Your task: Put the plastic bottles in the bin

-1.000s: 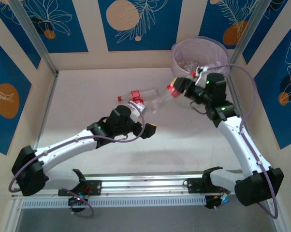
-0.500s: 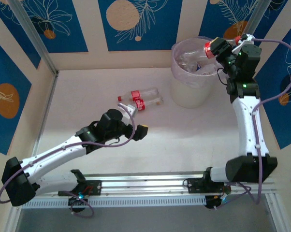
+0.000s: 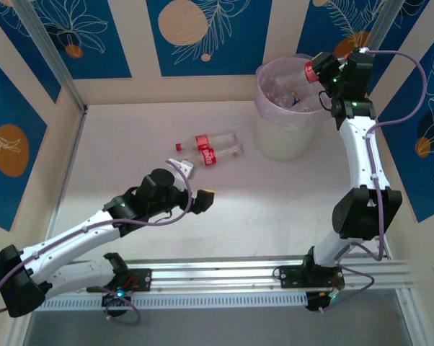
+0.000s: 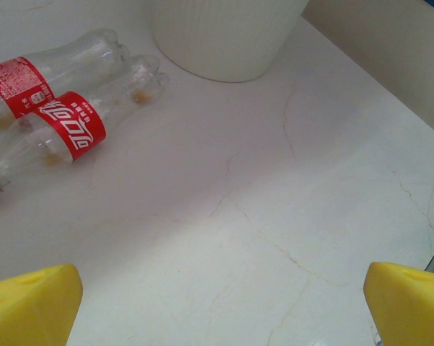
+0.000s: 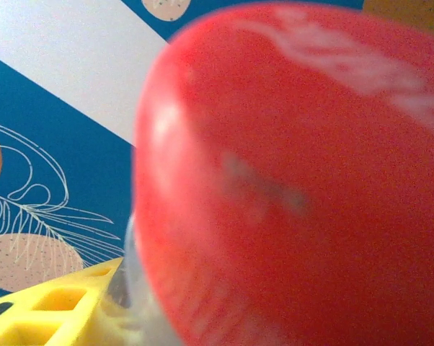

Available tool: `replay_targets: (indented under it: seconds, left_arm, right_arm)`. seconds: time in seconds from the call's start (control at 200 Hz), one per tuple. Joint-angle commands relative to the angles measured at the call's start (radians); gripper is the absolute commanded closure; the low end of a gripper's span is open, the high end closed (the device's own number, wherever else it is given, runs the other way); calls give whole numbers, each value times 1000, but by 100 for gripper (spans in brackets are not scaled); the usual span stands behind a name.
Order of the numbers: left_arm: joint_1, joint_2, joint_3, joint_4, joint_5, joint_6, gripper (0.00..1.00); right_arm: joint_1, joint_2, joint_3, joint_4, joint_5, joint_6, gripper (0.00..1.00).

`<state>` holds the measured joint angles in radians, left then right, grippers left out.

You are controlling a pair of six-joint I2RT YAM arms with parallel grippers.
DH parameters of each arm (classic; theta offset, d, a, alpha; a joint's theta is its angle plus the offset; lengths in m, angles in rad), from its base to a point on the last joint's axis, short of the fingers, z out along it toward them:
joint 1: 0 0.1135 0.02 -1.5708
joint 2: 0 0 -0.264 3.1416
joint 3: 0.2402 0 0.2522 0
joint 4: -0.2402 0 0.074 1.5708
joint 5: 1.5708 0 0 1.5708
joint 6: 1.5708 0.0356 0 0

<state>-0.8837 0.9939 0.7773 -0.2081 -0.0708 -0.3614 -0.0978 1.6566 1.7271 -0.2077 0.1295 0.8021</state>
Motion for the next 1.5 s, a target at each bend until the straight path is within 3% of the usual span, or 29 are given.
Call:
replay_targets:
  seconds: [0.0,0.19,0.355,0.52,0.7,0.855,1.186,1.351,1.496]
  left_arm:
    - [3,-21,-18,-19,-27,-10,0]
    - [6,-16,-44,1,-31,-17,0]
    - [12,-5,-52,6,-35,-3,0]
    - [18,12,-53,5,-31,3,0]
    - [23,39,-56,27,-17,1,0]
    - [26,59,-55,35,-9,1,0]
    - [29,80,-56,47,-1,-8,0]
    - [31,62,-61,26,-14,-9,0]
    - [32,46,-82,39,-22,-16,0]
  right_arm:
    - [-2,46,67,-56,-24,13,50]
    - [6,91,109,-104,-78,8,45]
    - [20,89,118,-125,-85,-36,33]
    - [15,95,210,-231,-87,-99,15]
    - [5,86,281,-336,-60,-173,8]
    - [6,65,287,-360,-5,-250,12]
    - [64,187,362,-402,-44,-330,44]
    - [114,262,412,-467,-12,-353,49]
    - [159,265,288,-410,-8,-345,50]
